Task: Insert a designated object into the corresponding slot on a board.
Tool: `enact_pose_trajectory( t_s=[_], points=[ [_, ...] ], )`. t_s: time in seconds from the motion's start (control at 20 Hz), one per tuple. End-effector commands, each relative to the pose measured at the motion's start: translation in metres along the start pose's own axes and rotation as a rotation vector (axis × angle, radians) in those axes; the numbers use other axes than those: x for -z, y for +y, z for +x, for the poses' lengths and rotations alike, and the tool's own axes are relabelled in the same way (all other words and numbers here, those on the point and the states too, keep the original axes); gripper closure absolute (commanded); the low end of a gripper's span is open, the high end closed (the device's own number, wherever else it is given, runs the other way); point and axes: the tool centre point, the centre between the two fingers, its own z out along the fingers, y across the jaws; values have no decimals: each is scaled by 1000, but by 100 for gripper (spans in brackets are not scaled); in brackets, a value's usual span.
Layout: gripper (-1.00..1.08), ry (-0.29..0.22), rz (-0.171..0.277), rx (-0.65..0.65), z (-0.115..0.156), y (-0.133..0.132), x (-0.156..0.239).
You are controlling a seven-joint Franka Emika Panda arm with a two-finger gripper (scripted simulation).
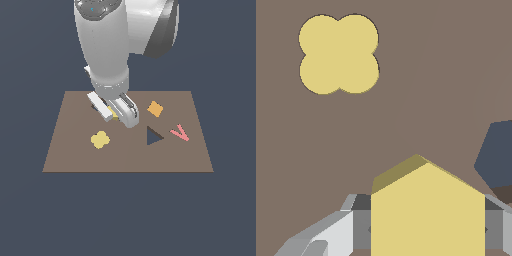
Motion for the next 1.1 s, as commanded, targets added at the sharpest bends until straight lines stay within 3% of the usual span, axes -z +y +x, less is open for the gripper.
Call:
enact_pose_trajectory(
  t_s=[0.0, 1.05],
  points=[
    [108, 0, 1, -122, 6, 3, 1],
    [108, 0, 1, -1077, 30, 49, 4]
  ],
)
